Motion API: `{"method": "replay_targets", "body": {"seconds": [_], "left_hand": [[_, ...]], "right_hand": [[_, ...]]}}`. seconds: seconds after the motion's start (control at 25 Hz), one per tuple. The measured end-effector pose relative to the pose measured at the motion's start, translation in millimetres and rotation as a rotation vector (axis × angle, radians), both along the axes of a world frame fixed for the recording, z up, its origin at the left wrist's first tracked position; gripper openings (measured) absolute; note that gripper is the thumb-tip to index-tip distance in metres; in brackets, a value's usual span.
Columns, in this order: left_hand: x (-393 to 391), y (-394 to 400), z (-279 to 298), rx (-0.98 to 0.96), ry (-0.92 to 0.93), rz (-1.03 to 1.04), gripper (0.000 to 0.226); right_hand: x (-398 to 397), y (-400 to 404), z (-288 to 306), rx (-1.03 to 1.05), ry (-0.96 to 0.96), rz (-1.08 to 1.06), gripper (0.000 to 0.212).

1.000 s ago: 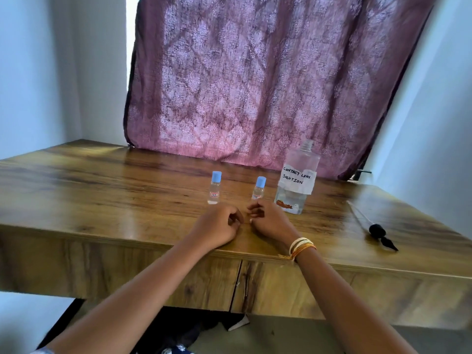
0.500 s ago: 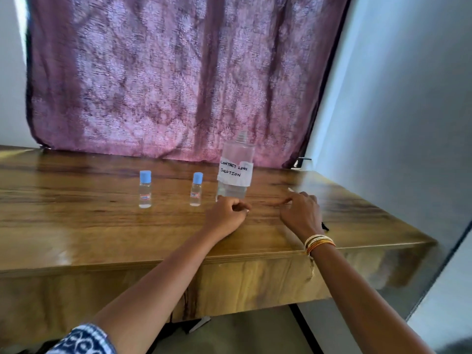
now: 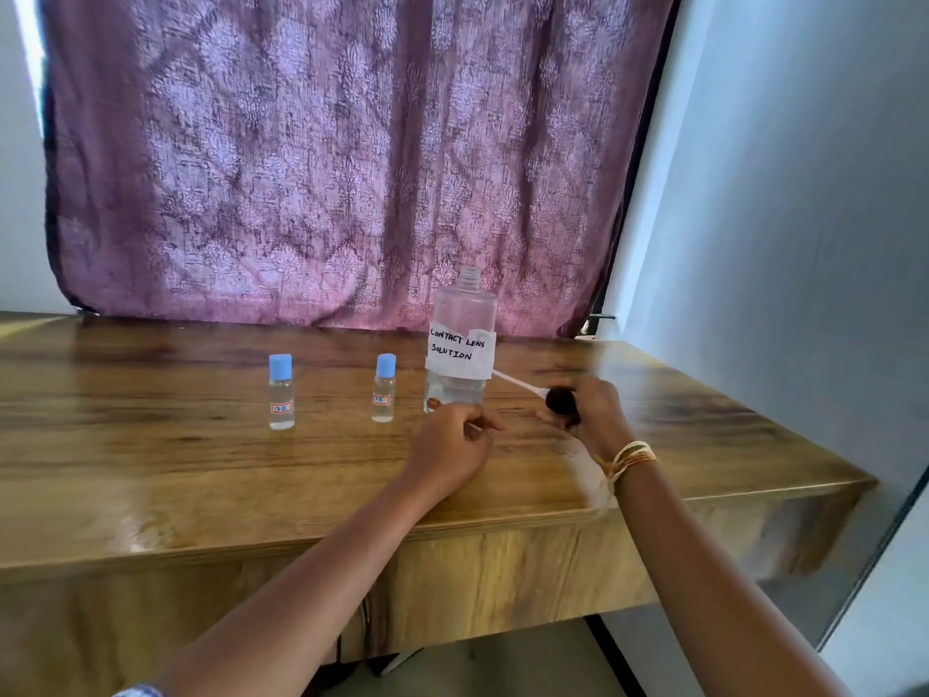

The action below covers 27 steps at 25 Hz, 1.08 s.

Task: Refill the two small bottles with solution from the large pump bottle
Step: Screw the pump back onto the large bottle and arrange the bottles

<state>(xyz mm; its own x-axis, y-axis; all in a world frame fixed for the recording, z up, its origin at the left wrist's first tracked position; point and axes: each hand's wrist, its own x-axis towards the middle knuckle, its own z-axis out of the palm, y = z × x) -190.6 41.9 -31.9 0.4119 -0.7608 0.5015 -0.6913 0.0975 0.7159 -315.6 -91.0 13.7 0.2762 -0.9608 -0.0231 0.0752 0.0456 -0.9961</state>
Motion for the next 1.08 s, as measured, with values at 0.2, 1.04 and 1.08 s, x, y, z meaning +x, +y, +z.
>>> {"method": "replay_targets", "body": {"seconds": [0.2, 1.04, 1.08], "left_hand": [[5.7, -1.1, 33.3, -0.111, 0.013, -0.042, 0.022], [78.0, -64.6, 145.3, 0.004, 0.098, 0.078, 0.024], [79.3, -64.9, 139.7, -0.001, 0.092, 0.078, 0.015]], "right_hand": [[5.9, 22.7, 42.6, 0.135, -0.336, 0.197, 0.028], [79.9, 15.8, 236.9, -0.725, -0.010, -0.010, 0.024], [84.0, 15.9, 243.8, -0.745, 0.005, -0.027, 0.024]]}}
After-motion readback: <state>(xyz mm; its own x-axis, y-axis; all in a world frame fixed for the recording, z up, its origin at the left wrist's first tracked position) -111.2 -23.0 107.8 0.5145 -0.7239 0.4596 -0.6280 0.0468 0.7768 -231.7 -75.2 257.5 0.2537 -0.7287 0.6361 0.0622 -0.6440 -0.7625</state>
